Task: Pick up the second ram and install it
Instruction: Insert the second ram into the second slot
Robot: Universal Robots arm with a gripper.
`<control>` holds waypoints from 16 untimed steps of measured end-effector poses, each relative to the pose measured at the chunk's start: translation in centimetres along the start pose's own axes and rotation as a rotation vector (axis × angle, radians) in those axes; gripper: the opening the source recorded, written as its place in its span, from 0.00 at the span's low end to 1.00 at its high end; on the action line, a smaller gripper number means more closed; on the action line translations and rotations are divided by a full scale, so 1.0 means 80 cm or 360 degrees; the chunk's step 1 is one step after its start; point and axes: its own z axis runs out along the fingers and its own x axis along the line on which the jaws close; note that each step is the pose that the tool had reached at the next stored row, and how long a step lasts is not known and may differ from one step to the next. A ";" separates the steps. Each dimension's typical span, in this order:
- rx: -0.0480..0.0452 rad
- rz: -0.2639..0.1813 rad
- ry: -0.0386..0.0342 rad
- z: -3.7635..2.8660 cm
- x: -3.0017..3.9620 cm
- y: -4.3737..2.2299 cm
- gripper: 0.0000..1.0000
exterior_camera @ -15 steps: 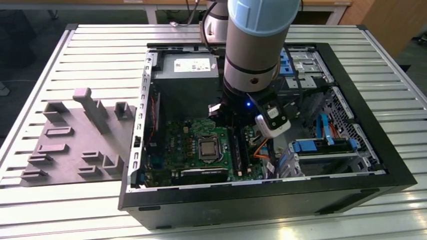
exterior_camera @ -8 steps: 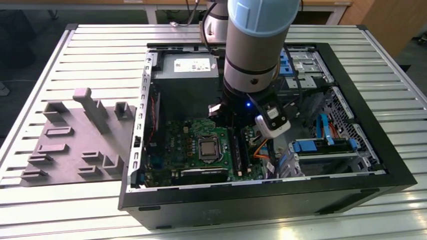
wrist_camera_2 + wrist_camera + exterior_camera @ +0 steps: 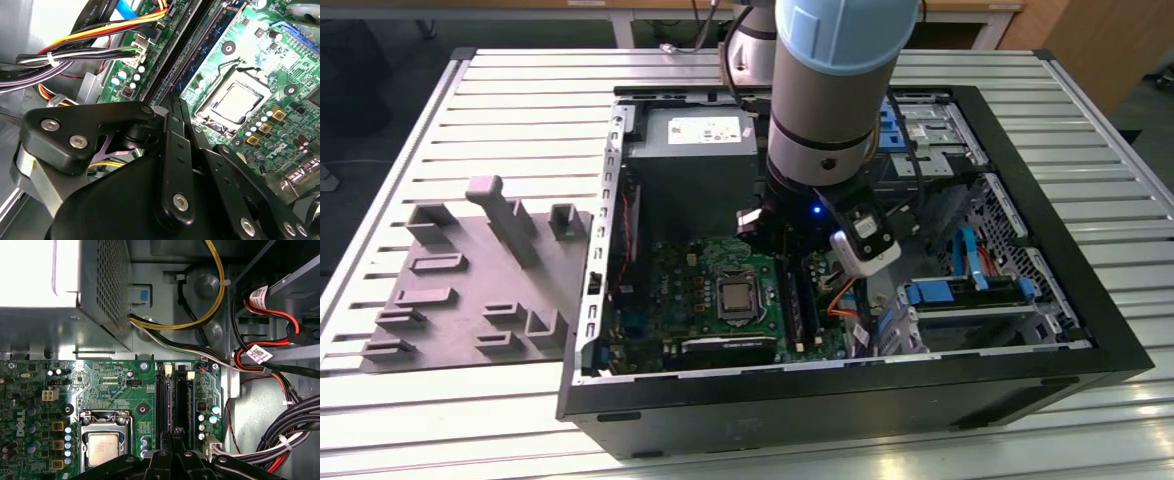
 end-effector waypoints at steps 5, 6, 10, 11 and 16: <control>0.0000 0.0000 0.0000 0.0011 0.0000 0.0000 0.11; 0.0000 0.0000 0.0000 0.0012 0.0000 -0.0001 0.11; 0.0000 0.0000 0.0000 0.0021 0.0000 -0.0001 0.11; 0.0000 0.0000 0.0000 0.0025 0.0000 -0.0001 0.11; 0.0000 0.0000 0.0000 0.0044 0.0001 -0.0003 0.11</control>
